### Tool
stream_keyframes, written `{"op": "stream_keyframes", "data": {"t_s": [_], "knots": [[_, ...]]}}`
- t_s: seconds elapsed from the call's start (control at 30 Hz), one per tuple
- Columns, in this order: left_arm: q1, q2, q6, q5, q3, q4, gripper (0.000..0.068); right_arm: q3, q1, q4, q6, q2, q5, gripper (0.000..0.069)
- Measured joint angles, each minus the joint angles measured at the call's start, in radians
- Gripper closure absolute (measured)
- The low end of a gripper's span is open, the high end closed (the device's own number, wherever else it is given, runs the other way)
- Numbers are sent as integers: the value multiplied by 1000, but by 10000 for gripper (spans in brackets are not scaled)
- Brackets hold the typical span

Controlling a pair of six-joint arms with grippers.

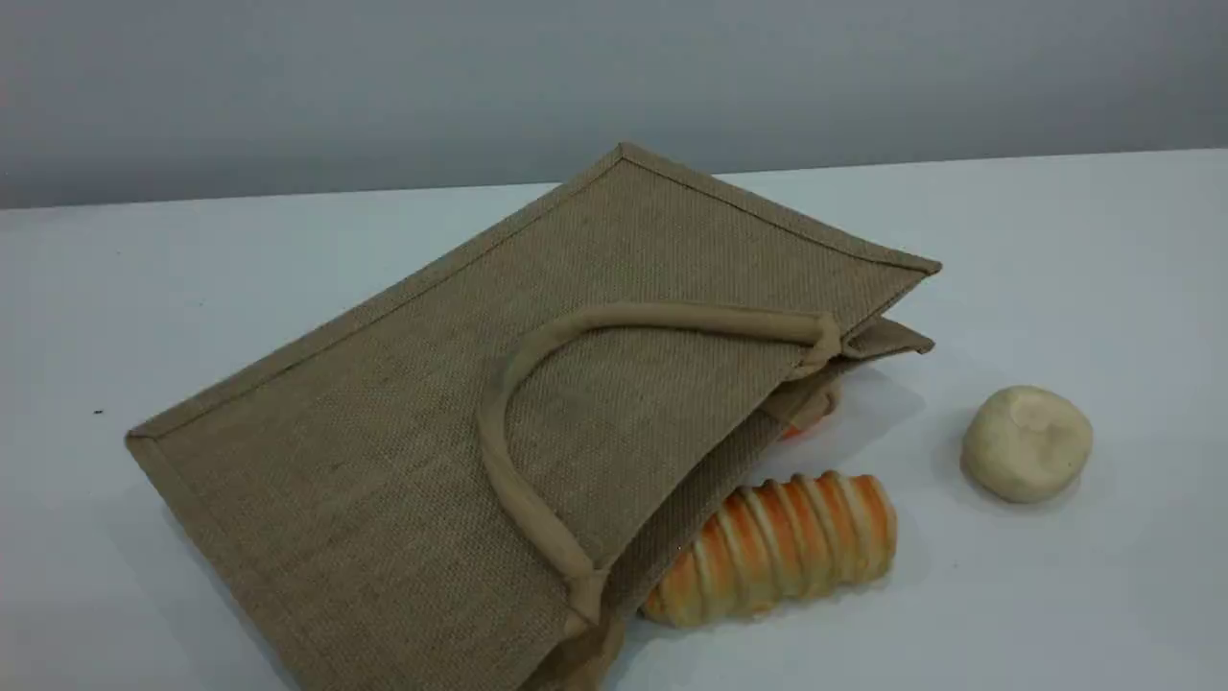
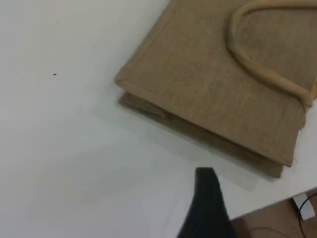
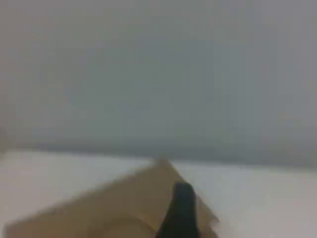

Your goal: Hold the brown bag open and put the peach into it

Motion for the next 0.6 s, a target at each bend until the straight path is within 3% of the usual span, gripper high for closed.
{"op": "stream_keyframes", "data": {"t_s": [0.37,0.5,0.6], "knots": [[0,0,0,1,0,0,213,-88,0,-56,54,2,416,120],[0,0,0,1,0,0,213,-88,0,-56,29,2,479,120],[0,0,0,1,0,0,213,-79,0,-56,3,2,453,120]]}}
